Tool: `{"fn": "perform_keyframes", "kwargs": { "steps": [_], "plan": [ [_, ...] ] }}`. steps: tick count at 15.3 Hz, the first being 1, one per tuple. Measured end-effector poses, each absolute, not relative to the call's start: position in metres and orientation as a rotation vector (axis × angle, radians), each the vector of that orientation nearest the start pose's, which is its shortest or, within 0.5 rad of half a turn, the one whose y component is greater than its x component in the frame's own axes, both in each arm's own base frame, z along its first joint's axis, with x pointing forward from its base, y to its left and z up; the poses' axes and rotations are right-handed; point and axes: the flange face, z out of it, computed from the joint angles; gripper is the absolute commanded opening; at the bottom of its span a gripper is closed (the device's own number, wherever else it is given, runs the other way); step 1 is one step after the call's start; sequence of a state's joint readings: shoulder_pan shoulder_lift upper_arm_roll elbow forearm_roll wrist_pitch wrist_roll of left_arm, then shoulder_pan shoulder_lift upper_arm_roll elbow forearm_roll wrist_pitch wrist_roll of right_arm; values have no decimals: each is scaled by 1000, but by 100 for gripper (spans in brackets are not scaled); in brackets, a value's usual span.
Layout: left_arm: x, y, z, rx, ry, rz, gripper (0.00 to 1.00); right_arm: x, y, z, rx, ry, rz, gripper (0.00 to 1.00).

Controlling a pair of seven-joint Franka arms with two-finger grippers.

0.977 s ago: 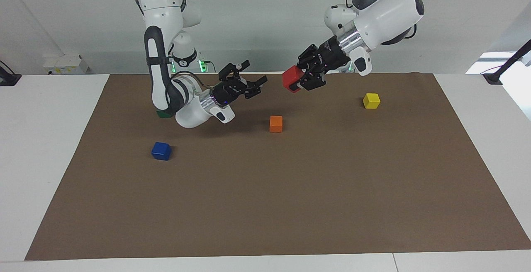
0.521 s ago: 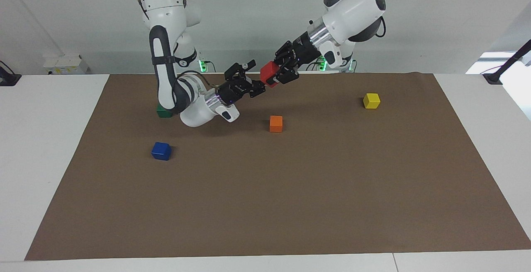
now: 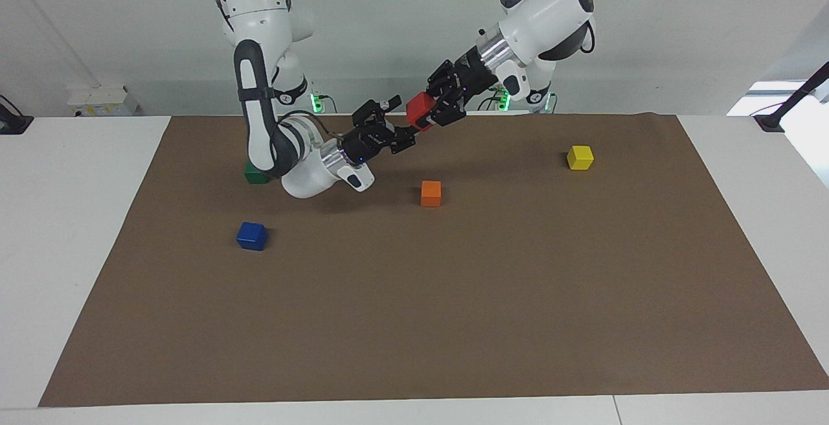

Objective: Transfer red block to right arm and stack on blue block
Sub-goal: 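Carry the red cube toward the right gripper while the right gripper approaches, then grasp the red cube with the right gripper while the left gripper opens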

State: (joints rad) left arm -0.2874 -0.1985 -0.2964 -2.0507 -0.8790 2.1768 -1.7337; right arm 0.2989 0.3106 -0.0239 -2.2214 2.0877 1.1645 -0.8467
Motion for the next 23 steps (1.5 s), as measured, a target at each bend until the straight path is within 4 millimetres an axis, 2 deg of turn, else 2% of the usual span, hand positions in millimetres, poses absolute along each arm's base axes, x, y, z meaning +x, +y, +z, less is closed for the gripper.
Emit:
{"fn": "perform_keyframes", "kwargs": {
  "steps": [3, 4, 5, 6, 7, 8, 23],
  "plan": [
    [408, -339, 554, 1741, 1729, -687, 0, 487, 270, 346, -951, 15, 127, 94],
    [405, -340, 552, 1735, 1731, -680, 0, 486, 273, 345, -953, 17, 129, 82],
    [404, -340, 552, 1732, 1732, -678, 0, 485, 275, 346, -952, 16, 132, 50],
    [405, -339, 552, 1729, 1734, -677, 0, 485, 275, 346, -952, 16, 132, 35],
    [405, -339, 552, 1726, 1735, -677, 0, 485, 275, 345, -953, 17, 132, 16],
    [406, -337, 551, 1717, 1742, -683, 0, 486, 275, 346, -946, 22, 130, 2],
    [409, -334, 550, 1675, 1765, -704, 0, 488, 277, 348, -952, 45, 156, 0]
  ]
}}
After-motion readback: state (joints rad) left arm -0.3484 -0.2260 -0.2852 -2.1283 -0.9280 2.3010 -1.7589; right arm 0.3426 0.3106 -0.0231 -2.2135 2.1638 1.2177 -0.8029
